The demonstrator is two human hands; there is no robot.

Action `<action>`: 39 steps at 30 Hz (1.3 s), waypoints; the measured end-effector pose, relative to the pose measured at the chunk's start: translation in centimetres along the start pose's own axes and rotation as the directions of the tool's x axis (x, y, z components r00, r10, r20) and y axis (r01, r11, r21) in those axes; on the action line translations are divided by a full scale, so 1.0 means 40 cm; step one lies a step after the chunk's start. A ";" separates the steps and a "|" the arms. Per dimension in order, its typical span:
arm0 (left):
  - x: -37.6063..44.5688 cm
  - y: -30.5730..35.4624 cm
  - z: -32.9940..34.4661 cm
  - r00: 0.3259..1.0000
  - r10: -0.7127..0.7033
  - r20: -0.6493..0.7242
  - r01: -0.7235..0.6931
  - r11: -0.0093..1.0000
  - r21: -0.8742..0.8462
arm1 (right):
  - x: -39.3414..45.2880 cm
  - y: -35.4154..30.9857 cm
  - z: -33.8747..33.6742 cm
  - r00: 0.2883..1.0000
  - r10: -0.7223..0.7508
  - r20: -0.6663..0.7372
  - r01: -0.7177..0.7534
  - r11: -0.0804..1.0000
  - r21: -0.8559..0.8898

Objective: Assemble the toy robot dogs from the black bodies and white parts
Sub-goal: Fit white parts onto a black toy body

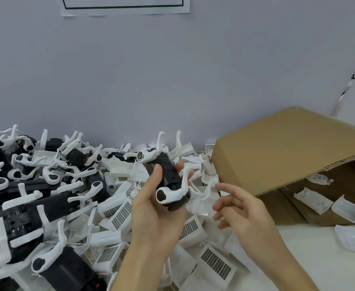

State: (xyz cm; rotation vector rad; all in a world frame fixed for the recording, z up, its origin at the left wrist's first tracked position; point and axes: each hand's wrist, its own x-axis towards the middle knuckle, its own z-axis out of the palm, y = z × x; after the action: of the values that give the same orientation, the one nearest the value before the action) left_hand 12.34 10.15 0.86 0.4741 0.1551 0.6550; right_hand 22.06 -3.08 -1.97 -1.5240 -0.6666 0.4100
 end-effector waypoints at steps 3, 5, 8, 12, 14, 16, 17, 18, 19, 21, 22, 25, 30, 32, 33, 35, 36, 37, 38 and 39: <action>0.005 0.003 -0.002 0.999 0.013 -0.032 -0.014 1.000 -0.021 | -0.008 -0.006 -0.021 0.994 -0.038 0.104 0.074 0.927 -0.368; 0.007 0.004 0.005 0.998 0.029 -0.055 -0.029 1.000 0.003 | -0.013 -0.006 -0.027 0.987 -0.027 0.156 0.104 0.852 -0.513; 0.014 -0.002 0.020 0.993 0.065 -0.093 -0.051 0.988 0.149 | -0.010 -0.004 -0.044 0.992 -0.079 0.096 0.121 0.780 -0.614; 0.017 -0.006 0.022 0.993 0.099 -0.070 -0.076 0.957 0.280 | -0.012 -0.004 -0.080 0.996 0.021 0.082 0.044 0.697 -0.716; 0.017 -0.002 0.015 0.994 0.102 -0.048 -0.085 0.958 0.273 | -0.013 -0.006 -0.103 0.992 0.099 0.075 -0.002 0.618 -0.786; 0.019 0.002 0.010 0.992 0.110 -0.057 -0.089 0.954 0.286 | -0.013 -0.012 -0.127 0.978 0.193 0.078 -0.054 0.596 -0.801; 0.019 0.003 0.012 0.992 0.111 -0.057 -0.089 0.948 0.306 | -0.014 -0.016 -0.137 0.964 0.249 0.096 -0.076 0.600 -0.796; 0.018 0.003 0.014 0.992 0.115 -0.054 -0.091 0.939 0.331 | -0.015 -0.018 -0.145 0.944 0.305 0.125 -0.094 0.613 -0.785; 0.016 0.002 0.018 0.991 0.122 -0.053 -0.095 0.930 0.354 | -0.016 -0.019 -0.149 0.922 0.352 0.160 -0.108 0.632 -0.767; 0.013 -0.001 0.025 0.986 0.145 -0.077 -0.106 0.919 0.380 | -0.016 -0.020 -0.148 0.896 0.385 0.222 -0.102 0.664 -0.741; 0.013 -0.003 0.027 0.983 0.155 -0.095 -0.106 0.914 0.391 | -0.016 -0.020 -0.146 0.900 0.370 0.232 -0.086 0.671 -0.736; 0.013 -0.009 0.027 0.976 0.190 -0.112 -0.121 0.885 0.449 | -0.008 -0.020 -0.150 0.926 0.285 0.246 -0.044 0.731 -0.681; 0.020 -0.017 0.011 0.972 0.223 -0.076 -0.142 0.813 0.565 | -0.012 -0.040 -0.157 0.913 0.227 0.340 -0.055 0.892 -0.449; 0.020 -0.021 0.008 0.970 0.231 -0.073 -0.144 0.793 0.592 | -0.009 -0.042 -0.133 0.923 0.222 0.315 -0.171 0.969 -0.180; 0.020 -0.023 0.007 0.970 0.232 -0.069 -0.145 0.786 0.602 | -0.004 -0.038 -0.117 0.927 0.229 0.295 -0.236 0.972 -0.012; 0.020 -0.026 0.004 0.971 0.233 -0.058 -0.148 0.770 0.620 | 0.002 -0.037 -0.083 0.932 0.225 0.284 -0.298 0.923 0.244; 0.021 -0.027 0.002 0.970 0.240 -0.051 -0.155 0.762 0.629 | 0.001 -0.040 -0.068 0.930 0.222 0.291 -0.317 0.887 0.335; 0.021 -0.027 0.000 0.967 0.250 -0.040 -0.169 0.755 0.634 | 0.001 -0.040 -0.058 0.925 0.219 0.311 -0.339 0.845 0.413; 0.021 -0.026 0.000 0.965 0.262 -0.024 -0.187 0.747 0.638 | 0.000 -0.041 -0.051 0.915 0.219 0.338 -0.367 0.801 0.473; 0.022 -0.025 0.000 0.962 0.272 -0.006 -0.205 0.739 0.642 | -0.002 -0.042 -0.047 0.907 0.215 0.362 -0.385 0.773 0.505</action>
State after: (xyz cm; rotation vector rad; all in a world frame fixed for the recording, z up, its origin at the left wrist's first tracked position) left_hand 13.57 9.99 0.38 1.1406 0.4272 0.8801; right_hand 22.92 -4.63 -0.16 -0.9949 -0.4511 1.0043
